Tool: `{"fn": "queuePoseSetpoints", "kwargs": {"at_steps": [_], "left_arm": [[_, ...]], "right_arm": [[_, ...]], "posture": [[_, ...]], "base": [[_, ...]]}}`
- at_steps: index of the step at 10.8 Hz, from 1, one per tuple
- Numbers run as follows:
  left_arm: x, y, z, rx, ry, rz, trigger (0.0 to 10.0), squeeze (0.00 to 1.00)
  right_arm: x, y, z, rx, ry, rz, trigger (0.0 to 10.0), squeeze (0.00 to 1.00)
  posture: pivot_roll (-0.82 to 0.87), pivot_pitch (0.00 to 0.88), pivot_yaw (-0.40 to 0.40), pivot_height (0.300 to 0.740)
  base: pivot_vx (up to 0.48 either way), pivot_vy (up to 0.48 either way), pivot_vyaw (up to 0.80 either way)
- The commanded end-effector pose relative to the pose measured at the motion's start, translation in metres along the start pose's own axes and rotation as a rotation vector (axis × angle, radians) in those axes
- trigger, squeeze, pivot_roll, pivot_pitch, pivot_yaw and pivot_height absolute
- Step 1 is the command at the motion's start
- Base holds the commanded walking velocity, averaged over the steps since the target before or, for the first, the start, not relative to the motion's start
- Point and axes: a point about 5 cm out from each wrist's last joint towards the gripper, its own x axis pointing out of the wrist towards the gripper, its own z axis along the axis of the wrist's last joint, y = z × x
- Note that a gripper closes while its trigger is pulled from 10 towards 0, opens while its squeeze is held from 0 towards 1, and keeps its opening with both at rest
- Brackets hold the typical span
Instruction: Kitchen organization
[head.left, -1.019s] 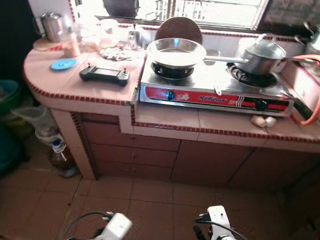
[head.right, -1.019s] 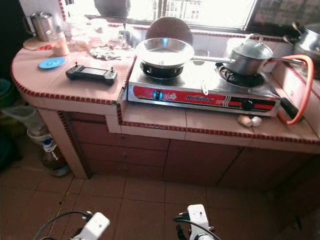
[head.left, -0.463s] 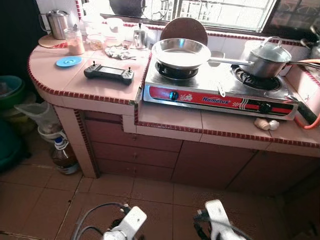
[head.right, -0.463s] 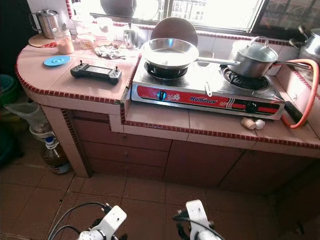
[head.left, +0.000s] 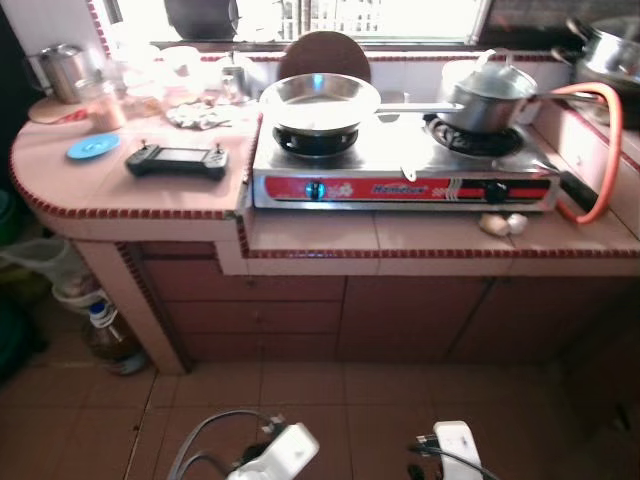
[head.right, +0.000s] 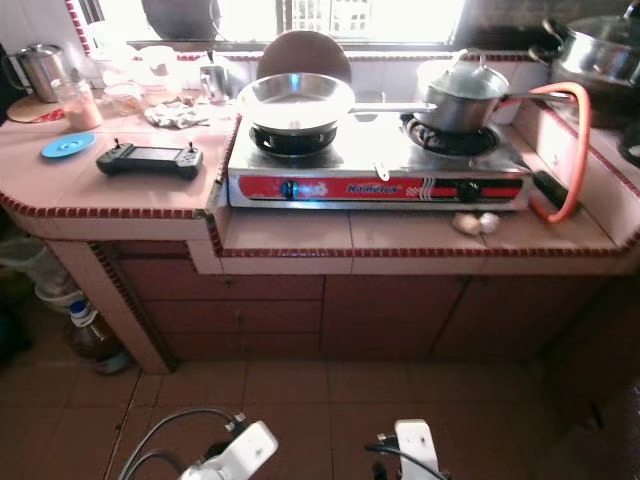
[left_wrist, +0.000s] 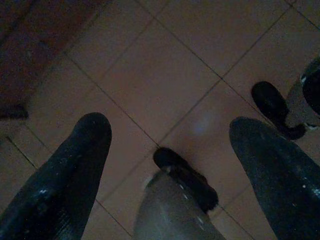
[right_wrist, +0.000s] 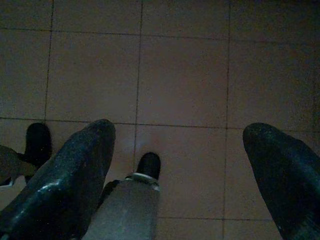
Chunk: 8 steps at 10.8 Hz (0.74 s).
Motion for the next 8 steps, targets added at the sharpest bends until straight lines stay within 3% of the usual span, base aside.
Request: {"fn": "queuePoseSetpoints", "kwargs": {"at_steps": [1,2,3,7,8], "left_arm": [[0.0,0.001,0.001,0.029,0.009,0.007,10.0,0.0],[0.002,-0.003,0.011,0.041,-0.008,0.004,10.0,0.0],[-0.005,0.011,-0.021,0.044,0.035,0.017,10.0,0.0],[-0.006,0.007,-0.027,-0.021,0.049,0.018,10.0,0.0],[-0.006,0.01,-0.03,-0.074,0.051,0.036,10.0,0.0]], "right_arm": [[0.0,0.004,-0.001,0.024,-0.006,0.001,10.0,0.0],[-0.001,0.003,-0.003,0.029,-0.005,-0.008,10.0,0.0],[-0.001,0.001,-0.004,0.025,-0.003,-0.015,10.0,0.0],[0.0,-0.004,0.003,-0.01,-0.017,-0.009,10.0,0.0],[0.001,-0.005,0.008,-0.024,-0.025,-0.006,10.0,0.0]], "posture": [[0.05,0.0,0.032,0.74],[0.04,0.0,0.039,0.74],[0.03,0.0,0.029,0.74],[0.07,0.0,-0.041,0.74],[0.08,0.0,-0.05,0.74]], "base": [[0.0,0.0,0.0],[0.0,0.0,0.0],[0.0,0.0,0.0],[0.0,0.0,0.0],[0.0,0.0,0.0]]}}
